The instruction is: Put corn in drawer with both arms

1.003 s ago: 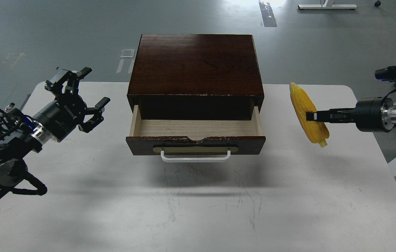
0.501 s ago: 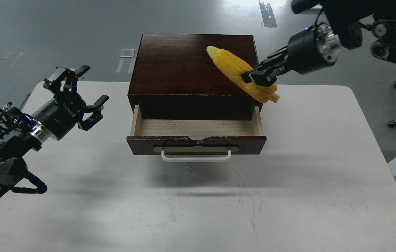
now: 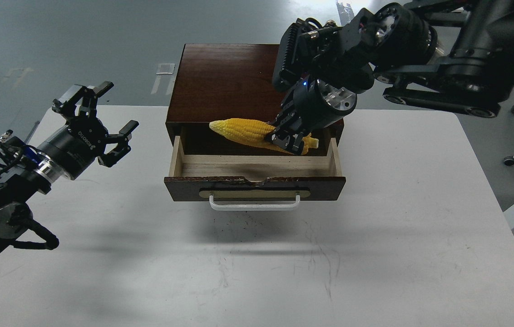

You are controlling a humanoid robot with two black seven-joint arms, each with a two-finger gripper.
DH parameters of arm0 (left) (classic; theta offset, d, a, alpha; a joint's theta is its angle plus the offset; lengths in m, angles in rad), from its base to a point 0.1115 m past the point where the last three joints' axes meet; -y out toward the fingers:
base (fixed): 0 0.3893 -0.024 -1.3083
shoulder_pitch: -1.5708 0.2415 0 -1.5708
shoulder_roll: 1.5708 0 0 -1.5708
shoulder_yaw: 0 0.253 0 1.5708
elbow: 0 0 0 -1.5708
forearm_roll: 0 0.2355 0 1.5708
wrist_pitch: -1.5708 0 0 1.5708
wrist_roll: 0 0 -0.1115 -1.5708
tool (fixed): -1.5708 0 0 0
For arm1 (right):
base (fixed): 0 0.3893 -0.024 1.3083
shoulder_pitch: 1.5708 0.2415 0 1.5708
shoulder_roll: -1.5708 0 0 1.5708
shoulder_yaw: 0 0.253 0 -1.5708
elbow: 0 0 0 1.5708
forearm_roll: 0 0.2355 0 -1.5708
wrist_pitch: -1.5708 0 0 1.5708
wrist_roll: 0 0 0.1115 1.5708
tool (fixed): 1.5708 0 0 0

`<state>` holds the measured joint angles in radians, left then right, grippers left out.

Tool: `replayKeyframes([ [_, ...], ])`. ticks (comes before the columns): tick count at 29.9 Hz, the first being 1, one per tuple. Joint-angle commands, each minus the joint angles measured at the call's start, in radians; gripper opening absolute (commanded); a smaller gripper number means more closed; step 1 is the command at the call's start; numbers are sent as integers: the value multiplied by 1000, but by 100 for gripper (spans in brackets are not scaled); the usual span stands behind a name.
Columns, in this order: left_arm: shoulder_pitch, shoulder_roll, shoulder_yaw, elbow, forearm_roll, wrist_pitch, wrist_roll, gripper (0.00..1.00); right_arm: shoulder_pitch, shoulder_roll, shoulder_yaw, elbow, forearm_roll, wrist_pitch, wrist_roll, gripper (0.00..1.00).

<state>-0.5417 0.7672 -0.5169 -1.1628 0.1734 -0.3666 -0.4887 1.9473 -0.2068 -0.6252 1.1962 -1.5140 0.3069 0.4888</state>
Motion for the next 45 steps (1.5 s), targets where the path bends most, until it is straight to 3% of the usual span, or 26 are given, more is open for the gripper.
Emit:
replayKeyframes([
  [1,0,3,0,0,0,0,0,99,-8,15,-11,-3,6,-5,0,46],
  [2,0,3,-2,0,0,0,0,99,-10,14,-13,-3,9,-5,0,63],
  [7,0,3,-2,0,0,0,0,99,-13,7,-14,0,17,-6,0,84],
  [10,0,3,-2,-2,0,-2,0,99,-11,7,-13,3,44,-8,0,91],
  [20,0,3,-11,-2,0,-5,0,99,25,-23,-2,0,132,-11,0,95],
  [24,0,4,-14,-3,0,-6,0,99,53,-100,9,-4,302,-14,0,95],
  [31,2,3,-15,-17,-2,-8,0,99,12,-368,59,-3,769,-9,0,96],
  [33,2,0,-15,-18,-2,-9,0,99,-85,-475,111,-3,988,-11,0,96],
  [37,2,-8,-18,-18,-2,-23,0,99,-293,-600,244,-4,1205,-20,0,96],
  [39,3,-13,-20,-18,0,-25,0,99,-494,-653,394,-4,1331,-49,0,96],
  [45,9,-25,-25,-18,-2,-26,0,99,-928,-649,730,-17,1448,-114,0,96],
])
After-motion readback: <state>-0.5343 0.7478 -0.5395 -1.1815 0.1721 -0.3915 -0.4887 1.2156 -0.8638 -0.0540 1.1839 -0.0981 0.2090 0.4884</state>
